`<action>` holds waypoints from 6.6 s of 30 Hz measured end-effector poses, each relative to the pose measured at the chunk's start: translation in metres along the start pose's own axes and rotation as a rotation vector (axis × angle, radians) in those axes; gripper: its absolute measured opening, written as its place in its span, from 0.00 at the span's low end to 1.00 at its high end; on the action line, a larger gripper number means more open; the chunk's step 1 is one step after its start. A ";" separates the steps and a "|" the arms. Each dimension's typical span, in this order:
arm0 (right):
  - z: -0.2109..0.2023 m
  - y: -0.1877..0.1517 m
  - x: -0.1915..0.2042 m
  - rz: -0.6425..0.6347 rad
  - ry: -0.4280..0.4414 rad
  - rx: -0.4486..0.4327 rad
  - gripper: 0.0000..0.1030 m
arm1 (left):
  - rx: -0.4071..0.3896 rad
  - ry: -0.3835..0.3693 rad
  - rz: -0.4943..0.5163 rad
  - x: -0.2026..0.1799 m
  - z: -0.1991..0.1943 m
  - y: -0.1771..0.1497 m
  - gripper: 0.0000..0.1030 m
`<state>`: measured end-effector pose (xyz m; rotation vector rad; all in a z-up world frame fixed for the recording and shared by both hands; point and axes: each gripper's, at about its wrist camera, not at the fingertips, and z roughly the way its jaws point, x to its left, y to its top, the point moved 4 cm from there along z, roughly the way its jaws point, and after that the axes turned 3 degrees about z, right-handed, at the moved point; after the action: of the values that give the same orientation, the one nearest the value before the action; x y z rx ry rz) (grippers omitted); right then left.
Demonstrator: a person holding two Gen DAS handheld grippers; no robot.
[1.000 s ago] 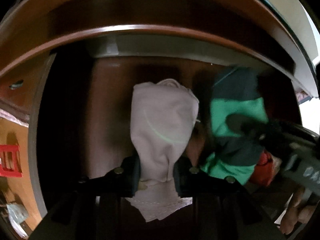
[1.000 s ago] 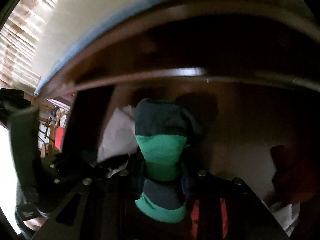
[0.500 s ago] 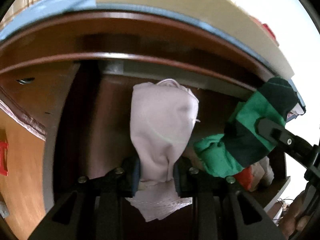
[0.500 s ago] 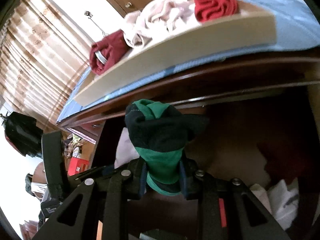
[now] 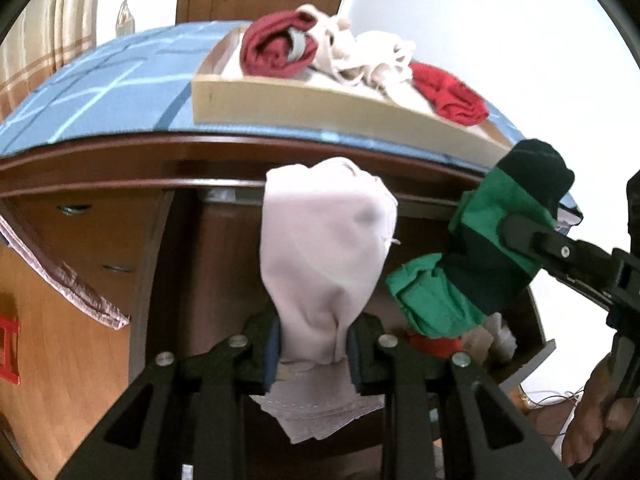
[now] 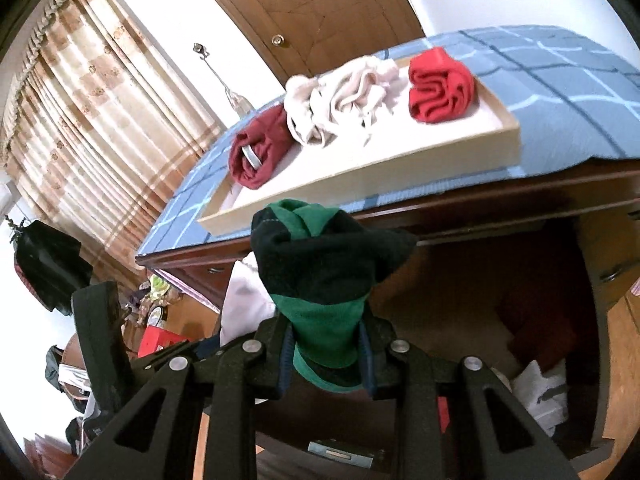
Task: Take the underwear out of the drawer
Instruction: 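Lift both held items out of the drawer up to the tray, then lower both items into the tray beside the others and open both grippers, then move both open grippers down from the tray to the open drawer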
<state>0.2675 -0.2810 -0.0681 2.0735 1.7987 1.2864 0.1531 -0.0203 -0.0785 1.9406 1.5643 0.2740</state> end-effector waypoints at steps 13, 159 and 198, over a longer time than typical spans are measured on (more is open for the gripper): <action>-0.031 0.007 0.015 -0.031 0.025 -0.064 0.28 | -0.098 -0.013 0.022 -0.014 -0.047 0.020 0.25; -0.008 0.054 -0.006 0.062 -0.095 -0.160 0.62 | -0.167 0.228 0.193 -0.034 0.002 0.092 0.99; -0.025 -0.017 -0.028 0.063 -0.170 -0.057 0.62 | -0.047 0.180 0.176 -0.047 0.008 0.024 0.99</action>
<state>0.2399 -0.3108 -0.0765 2.1529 1.6194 1.1234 0.1634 -0.0693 -0.0609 2.0666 1.4838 0.5684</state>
